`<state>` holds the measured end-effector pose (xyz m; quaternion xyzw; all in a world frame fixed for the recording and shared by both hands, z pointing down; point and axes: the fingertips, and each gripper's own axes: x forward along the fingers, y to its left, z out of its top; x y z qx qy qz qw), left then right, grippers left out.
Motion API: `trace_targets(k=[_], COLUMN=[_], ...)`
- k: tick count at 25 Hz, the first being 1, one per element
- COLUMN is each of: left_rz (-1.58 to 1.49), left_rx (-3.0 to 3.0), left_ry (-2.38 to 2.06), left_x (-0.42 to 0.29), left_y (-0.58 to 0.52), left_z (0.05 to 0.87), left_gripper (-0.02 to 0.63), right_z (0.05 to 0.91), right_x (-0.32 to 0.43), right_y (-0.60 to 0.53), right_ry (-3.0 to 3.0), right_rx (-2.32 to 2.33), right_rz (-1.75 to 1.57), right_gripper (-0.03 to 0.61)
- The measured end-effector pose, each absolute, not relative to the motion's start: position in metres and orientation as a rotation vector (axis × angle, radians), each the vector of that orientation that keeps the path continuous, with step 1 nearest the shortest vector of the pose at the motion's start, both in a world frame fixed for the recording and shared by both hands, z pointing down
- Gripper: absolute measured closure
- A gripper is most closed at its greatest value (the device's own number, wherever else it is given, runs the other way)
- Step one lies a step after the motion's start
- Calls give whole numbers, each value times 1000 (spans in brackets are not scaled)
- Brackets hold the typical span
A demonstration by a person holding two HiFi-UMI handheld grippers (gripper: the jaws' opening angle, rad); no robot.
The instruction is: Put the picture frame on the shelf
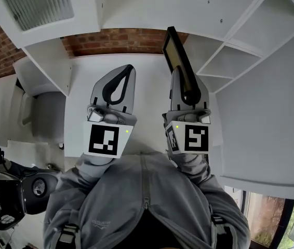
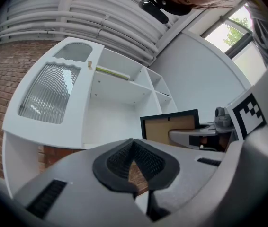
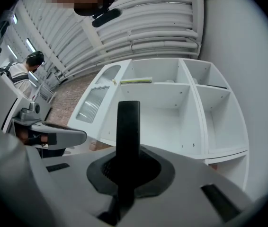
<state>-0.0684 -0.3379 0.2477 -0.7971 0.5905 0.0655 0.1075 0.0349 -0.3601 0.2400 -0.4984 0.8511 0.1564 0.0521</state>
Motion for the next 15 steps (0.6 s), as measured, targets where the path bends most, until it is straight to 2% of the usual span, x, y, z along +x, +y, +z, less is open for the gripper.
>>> trace_targets(k=[15], left_rz=[189], left_rx=[-2287], left_ry=[1743], left_x=[-97], left_y=[-371], left_z=[219], left_gripper=[607], right_z=[192], right_x=[-6], right_y=[-400], right_ry=[2614], right_rx=[-1443], right_rz=[713], right_gripper=[543])
